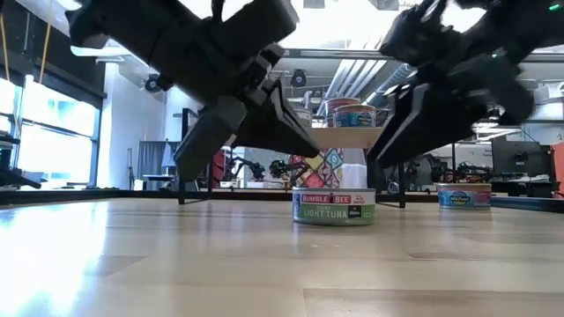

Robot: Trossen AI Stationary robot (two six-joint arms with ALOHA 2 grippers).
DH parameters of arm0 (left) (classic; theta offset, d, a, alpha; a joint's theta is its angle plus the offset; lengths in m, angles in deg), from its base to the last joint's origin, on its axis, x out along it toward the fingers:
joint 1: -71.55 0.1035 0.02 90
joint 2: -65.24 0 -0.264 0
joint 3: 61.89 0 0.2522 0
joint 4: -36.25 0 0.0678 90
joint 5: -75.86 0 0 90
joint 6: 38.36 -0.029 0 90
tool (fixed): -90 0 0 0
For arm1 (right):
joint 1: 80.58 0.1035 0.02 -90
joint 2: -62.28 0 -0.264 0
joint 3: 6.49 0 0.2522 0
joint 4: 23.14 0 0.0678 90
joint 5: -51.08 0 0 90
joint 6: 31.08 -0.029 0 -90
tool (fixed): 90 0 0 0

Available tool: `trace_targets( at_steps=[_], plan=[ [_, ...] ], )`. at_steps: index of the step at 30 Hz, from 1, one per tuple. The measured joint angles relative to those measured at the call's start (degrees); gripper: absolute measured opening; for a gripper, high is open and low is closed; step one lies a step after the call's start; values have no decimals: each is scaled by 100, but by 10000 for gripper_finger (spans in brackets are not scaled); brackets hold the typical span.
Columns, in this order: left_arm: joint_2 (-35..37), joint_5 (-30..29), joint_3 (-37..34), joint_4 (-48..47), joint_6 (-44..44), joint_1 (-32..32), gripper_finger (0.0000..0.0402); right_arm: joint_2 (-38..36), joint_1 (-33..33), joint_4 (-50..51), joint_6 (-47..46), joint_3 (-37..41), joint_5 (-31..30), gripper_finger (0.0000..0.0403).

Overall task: Stack canned seafood by type on shelf
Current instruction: Stack the light green tuna can on top of the bottom light green tuna can on the shelf

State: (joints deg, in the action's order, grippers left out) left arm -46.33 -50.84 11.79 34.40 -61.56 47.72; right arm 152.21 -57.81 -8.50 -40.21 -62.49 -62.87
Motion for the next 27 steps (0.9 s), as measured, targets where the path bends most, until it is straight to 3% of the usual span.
trace_targets(
  at_steps=[6,9,15,22,27],
  plan=[
    [0,17,0,-641,964,-29,0,-28,-790,803,392,-299,1295,240],
    [0,305,-2,-1101,1578,-28,0,50,-1049,875,699,-248,1783,279],
    [-77,1094,-7,-1395,2254,165,0,480,-1326,42,814,20,1868,311],
    [-406,1132,-11,-719,2014,489,0,1187,-1348,-1396,1112,12,1964,312],
    [-441,1164,-26,-428,1723,530,0,1468,-1399,-1610,1186,-146,1999,313]
  ],
)
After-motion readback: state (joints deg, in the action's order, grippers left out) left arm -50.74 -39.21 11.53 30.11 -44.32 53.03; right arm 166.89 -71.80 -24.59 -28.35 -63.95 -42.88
